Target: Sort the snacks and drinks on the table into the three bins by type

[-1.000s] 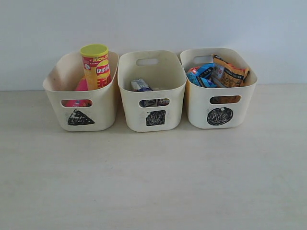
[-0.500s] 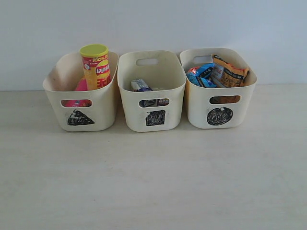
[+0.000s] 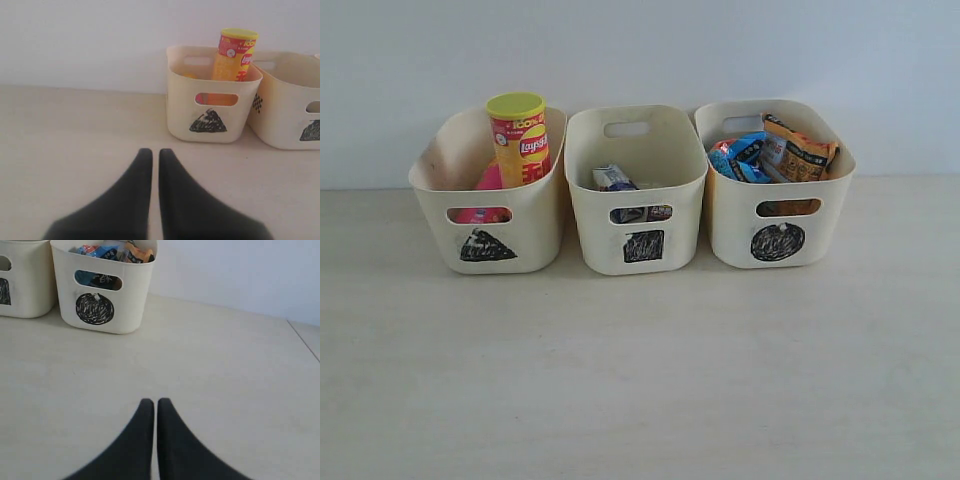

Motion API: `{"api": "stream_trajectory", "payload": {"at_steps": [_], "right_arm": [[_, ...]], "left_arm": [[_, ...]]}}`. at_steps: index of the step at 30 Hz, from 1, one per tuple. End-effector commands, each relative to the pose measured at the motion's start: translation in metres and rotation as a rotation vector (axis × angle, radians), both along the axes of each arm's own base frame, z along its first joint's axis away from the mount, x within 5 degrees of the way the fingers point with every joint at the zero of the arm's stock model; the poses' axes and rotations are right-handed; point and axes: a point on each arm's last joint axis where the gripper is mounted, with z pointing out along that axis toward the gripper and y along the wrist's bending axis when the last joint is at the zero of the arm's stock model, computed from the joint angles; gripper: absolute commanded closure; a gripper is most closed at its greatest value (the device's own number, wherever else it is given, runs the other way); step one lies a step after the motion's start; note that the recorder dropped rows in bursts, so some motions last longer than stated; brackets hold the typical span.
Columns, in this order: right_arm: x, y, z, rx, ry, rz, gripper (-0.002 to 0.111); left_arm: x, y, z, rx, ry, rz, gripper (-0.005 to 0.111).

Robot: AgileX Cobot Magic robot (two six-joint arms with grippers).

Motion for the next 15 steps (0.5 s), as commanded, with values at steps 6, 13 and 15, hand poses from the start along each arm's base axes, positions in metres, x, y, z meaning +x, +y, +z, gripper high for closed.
{"api": "stream_trajectory", "payload": {"at_steps": [6,13,15], "right_arm": [[-0.0002,-0.0003,0.0008,0.000,-0.010,-0.006,0.108],[-0.0002,-0.0003,0.0008,0.000,-0.010,-0.006,0.108],[-0.0001,-0.0004,0.0013,0.001,-0.016,-0.007,0.108]], "left_arm": [[0.0014,-0.0005,-0.0165,-0.068,0.047,0.008,0.102],[0.0014,-0.0003,-0.0165,-0.051,0.048,0.007,0.102],[0.0014,-0.0003,-0.0165,-0.051,0.048,0.007,0.102]]}}
